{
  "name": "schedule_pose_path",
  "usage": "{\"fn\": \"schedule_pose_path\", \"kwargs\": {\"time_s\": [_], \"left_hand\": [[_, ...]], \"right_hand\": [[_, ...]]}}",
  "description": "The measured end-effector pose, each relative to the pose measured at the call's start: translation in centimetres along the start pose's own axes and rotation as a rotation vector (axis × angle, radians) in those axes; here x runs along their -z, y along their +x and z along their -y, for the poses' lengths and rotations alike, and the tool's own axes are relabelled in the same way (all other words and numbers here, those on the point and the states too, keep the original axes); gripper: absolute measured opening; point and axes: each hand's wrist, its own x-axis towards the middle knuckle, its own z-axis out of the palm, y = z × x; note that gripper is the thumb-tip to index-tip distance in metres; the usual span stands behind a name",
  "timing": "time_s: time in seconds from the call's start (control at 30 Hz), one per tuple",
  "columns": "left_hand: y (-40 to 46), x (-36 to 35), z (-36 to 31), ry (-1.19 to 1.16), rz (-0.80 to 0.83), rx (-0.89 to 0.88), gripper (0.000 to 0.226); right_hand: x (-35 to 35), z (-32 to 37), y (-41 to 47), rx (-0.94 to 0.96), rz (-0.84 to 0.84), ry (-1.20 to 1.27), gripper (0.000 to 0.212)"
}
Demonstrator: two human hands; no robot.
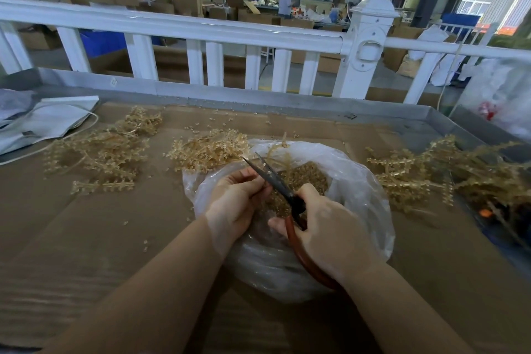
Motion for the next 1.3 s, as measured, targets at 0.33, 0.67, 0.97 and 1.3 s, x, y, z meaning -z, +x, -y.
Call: {"fn": "schedule_pose_path", "kwargs": {"time_s": [0.33, 0.67, 0.97, 1.3], "left_hand": [[-0.12, 0.18, 0.00, 0.030, 0.011, 0.007, 0.021], [0.18, 0.42, 0.22, 0.029, 0.034, -0.007, 0.022], [0.33, 0.60, 0.33, 0.009, 0.051, -0.019, 0.024], [-0.14, 0.28, -0.17, -0.034, 0.011, 0.031, 0.019]], "right_hand": [[-0.11, 0.04, -0.05, -0.019, 0.034, 0.067, 0.041], [0.27, -0.13, 0.28, -0.081, 0.071, 0.138, 0.042], [0.49, -0.07, -0.01, -0.075, 0.041, 0.139, 0.041], [0.46, -0.13, -0.29, -0.058, 0.034, 0.105, 0.037]]}}
